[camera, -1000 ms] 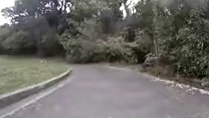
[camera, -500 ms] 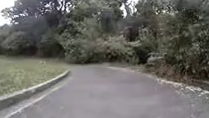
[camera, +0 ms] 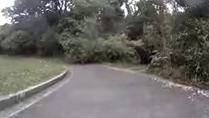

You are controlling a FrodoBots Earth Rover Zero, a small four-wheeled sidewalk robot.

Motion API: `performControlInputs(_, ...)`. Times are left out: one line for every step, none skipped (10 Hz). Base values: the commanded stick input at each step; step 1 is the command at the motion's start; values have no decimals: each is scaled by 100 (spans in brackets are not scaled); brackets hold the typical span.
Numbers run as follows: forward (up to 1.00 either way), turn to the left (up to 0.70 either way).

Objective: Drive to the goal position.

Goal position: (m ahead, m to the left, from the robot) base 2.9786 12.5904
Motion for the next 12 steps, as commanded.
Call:
performControlInputs(70, 0)
performControlInputs(70, 0)
performControlInputs(70, 0)
performControlInputs(70, 0)
performControlInputs(70, 0)
performControlInputs(70, 0)
performControlInputs(70, 0)
performControlInputs(70, 0)
performControlInputs(70, 0)
performControlInputs(70, 0)
performControlInputs(70, 0)
performControlInputs(70, 0)
